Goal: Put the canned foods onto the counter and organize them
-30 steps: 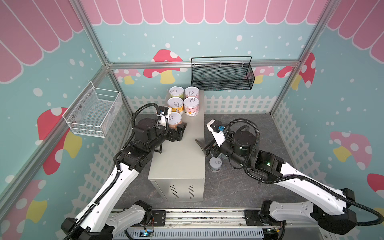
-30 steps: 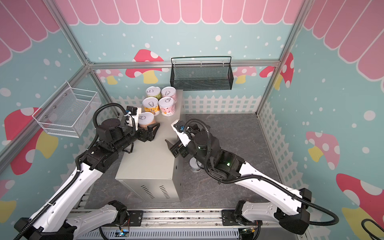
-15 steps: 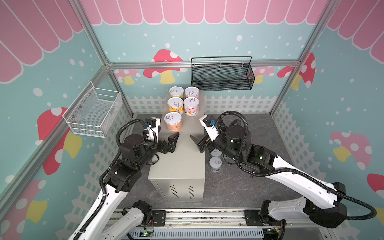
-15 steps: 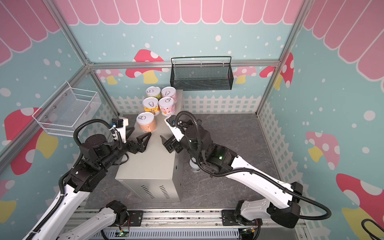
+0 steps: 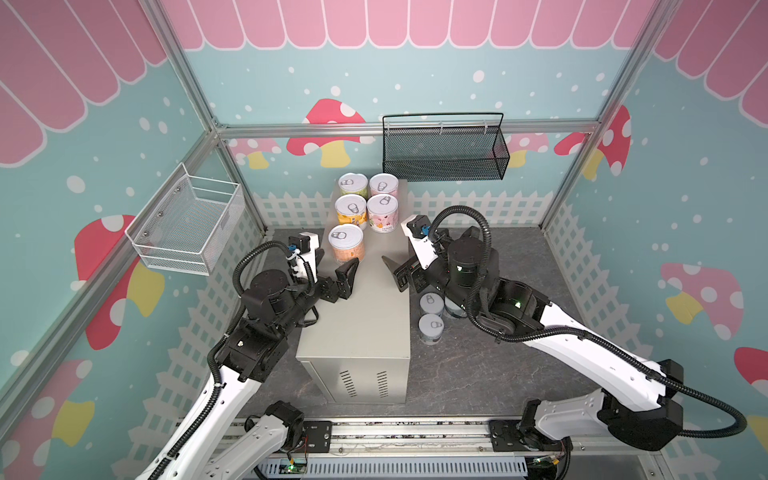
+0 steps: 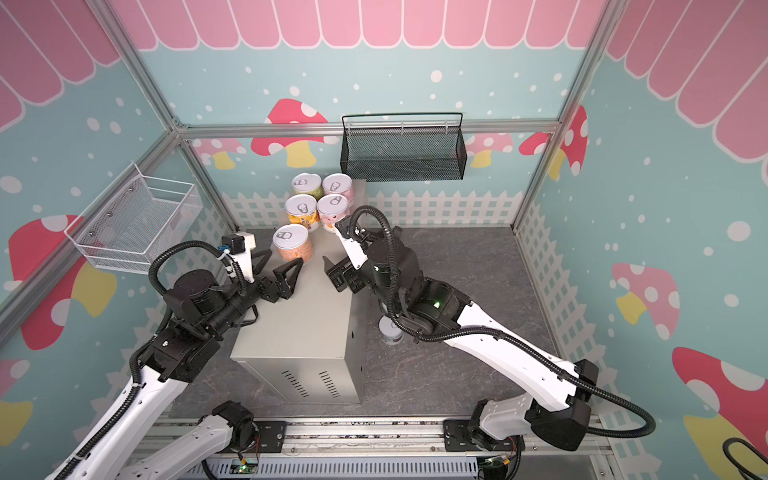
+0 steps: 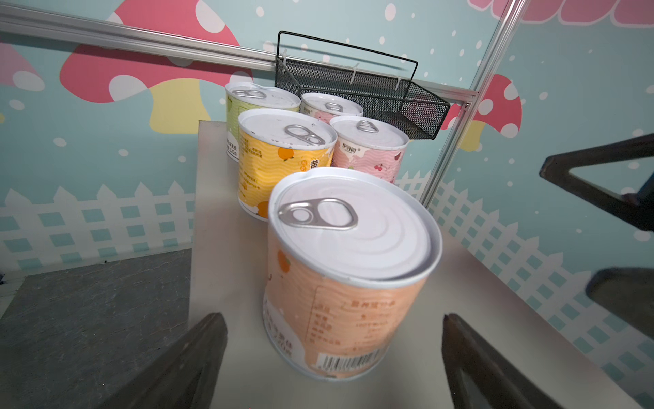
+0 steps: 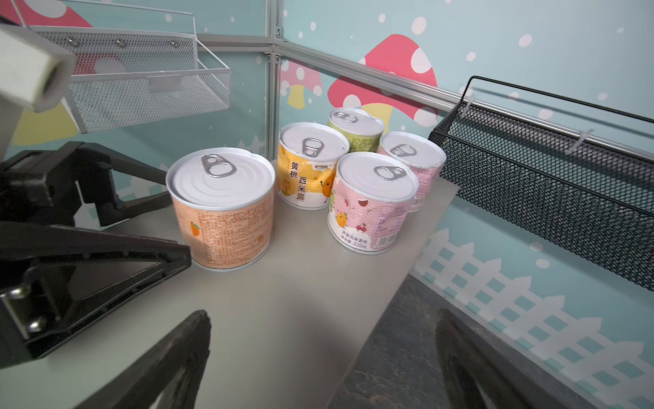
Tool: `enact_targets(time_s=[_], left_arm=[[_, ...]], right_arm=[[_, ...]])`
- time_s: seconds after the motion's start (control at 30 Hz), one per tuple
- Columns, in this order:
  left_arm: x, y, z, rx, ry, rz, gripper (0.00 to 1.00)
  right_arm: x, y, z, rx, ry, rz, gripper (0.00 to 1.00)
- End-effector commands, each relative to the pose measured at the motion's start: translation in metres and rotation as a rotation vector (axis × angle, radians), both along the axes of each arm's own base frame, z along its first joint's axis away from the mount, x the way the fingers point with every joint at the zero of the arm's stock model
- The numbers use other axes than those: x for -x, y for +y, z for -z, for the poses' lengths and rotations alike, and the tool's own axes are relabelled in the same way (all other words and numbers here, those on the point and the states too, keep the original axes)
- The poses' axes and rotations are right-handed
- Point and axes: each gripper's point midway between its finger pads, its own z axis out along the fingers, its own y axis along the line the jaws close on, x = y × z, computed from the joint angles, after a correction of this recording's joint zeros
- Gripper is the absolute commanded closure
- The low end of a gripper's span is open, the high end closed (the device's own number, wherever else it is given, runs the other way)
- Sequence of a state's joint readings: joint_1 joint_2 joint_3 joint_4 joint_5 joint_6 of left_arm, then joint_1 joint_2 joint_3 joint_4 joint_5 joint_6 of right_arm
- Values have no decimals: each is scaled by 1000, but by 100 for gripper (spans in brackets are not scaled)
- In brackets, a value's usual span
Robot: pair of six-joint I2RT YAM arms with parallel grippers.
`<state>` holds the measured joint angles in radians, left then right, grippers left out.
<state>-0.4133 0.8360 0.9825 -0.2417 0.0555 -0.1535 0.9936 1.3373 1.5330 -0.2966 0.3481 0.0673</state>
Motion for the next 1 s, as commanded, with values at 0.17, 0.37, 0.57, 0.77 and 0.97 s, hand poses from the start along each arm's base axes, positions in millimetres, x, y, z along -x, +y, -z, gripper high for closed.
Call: enact_targets(time_s=[0.17, 0.37, 0.57, 0.77, 0.97], left_arm=[[-11, -14, 38, -58, 127, 47, 7], [-15, -22, 36, -72, 127, 86, 11], [-19, -25, 36, -84, 124, 93, 13], [-24, -27, 38, -101, 129, 92, 15], [-28, -30, 39, -113, 131, 92, 18]], right_arm=[[-1, -20, -6, -36, 3, 37, 1], [-1, -23, -3, -39, -2, 27, 1], [-2, -25, 0, -38, -1, 23, 1], [-4, -29, 2, -39, -3, 26, 1], [-5, -32, 4, -42, -2, 28, 1]])
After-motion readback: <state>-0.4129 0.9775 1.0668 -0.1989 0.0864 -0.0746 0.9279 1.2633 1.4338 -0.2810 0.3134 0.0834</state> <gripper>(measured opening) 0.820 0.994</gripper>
